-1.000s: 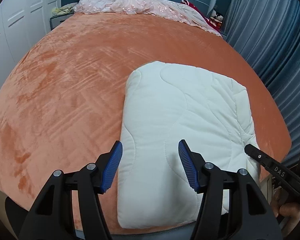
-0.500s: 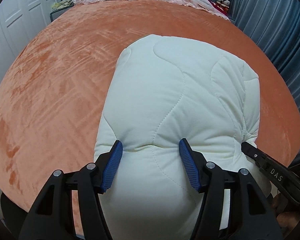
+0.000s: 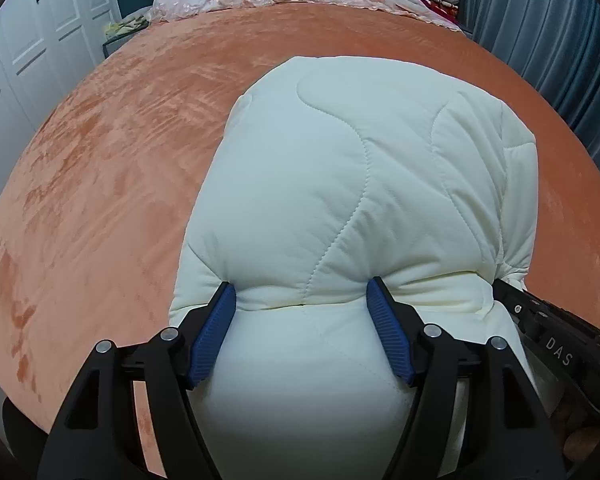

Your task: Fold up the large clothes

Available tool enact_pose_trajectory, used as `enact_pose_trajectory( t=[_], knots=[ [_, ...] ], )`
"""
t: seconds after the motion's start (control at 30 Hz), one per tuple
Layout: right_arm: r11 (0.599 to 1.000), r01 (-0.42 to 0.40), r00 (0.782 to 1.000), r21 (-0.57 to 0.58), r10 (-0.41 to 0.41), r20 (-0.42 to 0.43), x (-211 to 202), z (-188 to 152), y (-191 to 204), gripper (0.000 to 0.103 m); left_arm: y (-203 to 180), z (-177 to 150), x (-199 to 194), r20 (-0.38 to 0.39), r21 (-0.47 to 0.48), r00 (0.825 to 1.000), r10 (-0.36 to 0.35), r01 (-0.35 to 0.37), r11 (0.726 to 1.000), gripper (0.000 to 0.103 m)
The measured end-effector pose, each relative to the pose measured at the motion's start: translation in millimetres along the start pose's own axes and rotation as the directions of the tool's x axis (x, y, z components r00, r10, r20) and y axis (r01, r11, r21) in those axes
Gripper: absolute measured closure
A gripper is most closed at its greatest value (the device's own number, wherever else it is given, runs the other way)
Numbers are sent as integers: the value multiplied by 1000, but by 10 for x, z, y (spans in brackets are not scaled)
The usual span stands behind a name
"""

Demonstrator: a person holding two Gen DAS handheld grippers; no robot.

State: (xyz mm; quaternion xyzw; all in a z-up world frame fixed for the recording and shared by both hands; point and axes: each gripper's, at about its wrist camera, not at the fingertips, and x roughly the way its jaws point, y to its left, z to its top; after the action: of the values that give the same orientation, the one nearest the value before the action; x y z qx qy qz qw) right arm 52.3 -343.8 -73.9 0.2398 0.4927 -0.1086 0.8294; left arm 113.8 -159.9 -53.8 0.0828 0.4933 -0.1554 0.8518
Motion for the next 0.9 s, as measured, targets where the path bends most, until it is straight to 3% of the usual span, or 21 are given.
enact_pose_trajectory(
  t=[0.23,0.37,0.47,0.57,0.63,0.73,0.8,0.87,0.9],
  knots=[
    [1000,9,1000,-9,-9,16,26,-26,19,96,-17,-4,30,14,14,1000,7,-7,1000,36],
    [1000,-24,1000,14,25,-11,-164,-13,-53,90,93,65,-102,-6,23,997,-71,71,997,35],
    [997,-34,999,76,34,9,-507,96,-153,82,381,200,-314,-11,-36,989,-149,148,988,35],
    [987,11,996,159,-25,86,-796,292,-199,78,705,443,-393,12,-122,988,-152,153,981,35],
    [978,-45,993,203,21,117,-833,484,-161,76,857,642,-326,4,-179,989,-149,147,973,35],
    [973,-59,990,221,28,140,-701,760,-51,63,903,921,-197,-6,-200,991,-130,127,972,35],
    [966,-48,991,254,15,133,-540,908,-9,45,849,1049,-121,-7,-184,993,-116,112,976,35],
    [955,-57,996,290,34,86,-304,1060,7,40,746,1141,-5,-19,-171,994,-111,106,980,35],
    [953,-42,998,300,26,57,-166,1090,16,43,691,1152,46,-30,-163,993,-111,105,981,35]
  ],
)
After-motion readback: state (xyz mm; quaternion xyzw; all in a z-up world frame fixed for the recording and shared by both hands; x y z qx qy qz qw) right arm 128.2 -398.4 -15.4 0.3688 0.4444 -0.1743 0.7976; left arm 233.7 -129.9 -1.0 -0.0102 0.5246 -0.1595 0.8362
